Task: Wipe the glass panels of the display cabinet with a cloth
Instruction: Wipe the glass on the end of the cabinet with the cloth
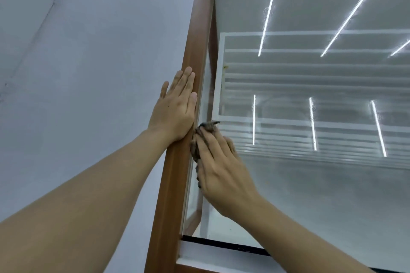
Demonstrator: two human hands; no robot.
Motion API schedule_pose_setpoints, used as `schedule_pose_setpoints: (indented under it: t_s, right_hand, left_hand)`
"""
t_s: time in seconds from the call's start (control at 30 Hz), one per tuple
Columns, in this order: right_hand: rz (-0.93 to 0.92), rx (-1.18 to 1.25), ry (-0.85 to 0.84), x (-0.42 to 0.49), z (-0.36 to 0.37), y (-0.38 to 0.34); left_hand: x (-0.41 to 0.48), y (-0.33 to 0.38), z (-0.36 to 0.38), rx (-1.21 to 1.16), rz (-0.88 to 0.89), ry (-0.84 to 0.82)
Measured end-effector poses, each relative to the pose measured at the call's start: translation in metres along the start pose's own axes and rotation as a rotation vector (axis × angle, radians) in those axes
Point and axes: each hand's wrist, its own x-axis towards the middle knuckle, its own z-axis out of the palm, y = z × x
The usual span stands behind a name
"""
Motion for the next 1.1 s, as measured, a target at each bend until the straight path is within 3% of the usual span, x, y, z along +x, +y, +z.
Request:
schedule_pose_setpoints:
  t_s: [0.07, 0.2, 0.27, 0.33, 0.4, 0.47, 0.53, 0.6, 0.7, 0.77, 0.83, 0.93, 1.03, 1.1]
  right_hand:
    - [0.022, -0.004, 0.014, 0.021, 0.002, 0.012]
    - [0.263, 0.04, 0.139, 0.088, 0.006, 0.015]
    - [0.194, 0.01, 0.101, 0.062, 0.006, 0.007]
    - [0.009, -0.053, -0.02, 0.002, -0.004, 0.005]
    - [-0.023, -0.113, -0.069, -0.037, -0.024, 0.028]
    - [0.162, -0.136, 0.041, -0.029, -0.037, 0.072]
    - [0.417, -0.115, 0.149, 0.02, -0.049, 0.107]
    - [0.544, -0.059, 0.186, 0.082, -0.045, 0.116]
    - [0.385, -0.034, 0.142, 0.118, -0.018, 0.066]
    - [0.169, -0.045, 0.077, 0.08, -0.006, 0.03]
    - [0.071, -0.063, 0.008, 0.029, -0.013, 0.022]
    - [0.253, -0.07, 0.053, 0.01, -0.032, 0.071]
    - [0.555, -0.06, 0.191, 0.077, -0.042, 0.112]
    - [0.534, -0.023, 0.183, 0.116, -0.032, 0.094]
  left_hand:
    - [0.001, -0.002, 0.001, -0.011, 0.005, 0.008]
    - [0.001, -0.003, 0.0, -0.022, 0.001, 0.021]
    - [0.002, -0.003, 0.0, -0.01, 0.004, 0.027]
    - [0.002, -0.002, 0.0, 0.01, 0.009, 0.037]
    - [0.001, -0.002, 0.002, 0.028, 0.015, 0.056]
    - [-0.001, 0.0, 0.005, 0.027, 0.014, 0.08]
    - [-0.001, 0.0, 0.007, 0.022, 0.013, 0.093]
    - [-0.001, -0.001, 0.007, 0.016, 0.012, 0.082]
    - [0.002, -0.006, 0.005, 0.007, 0.017, 0.07]
    - [0.001, -0.005, 0.004, -0.006, 0.015, 0.075]
    - [0.0, -0.004, 0.005, -0.018, 0.016, 0.08]
    - [-0.001, -0.003, 0.008, -0.004, 0.023, 0.085]
    - [-0.001, -0.005, 0.01, 0.018, 0.025, 0.098]
    - [0.0, -0.006, 0.009, 0.027, 0.034, 0.098]
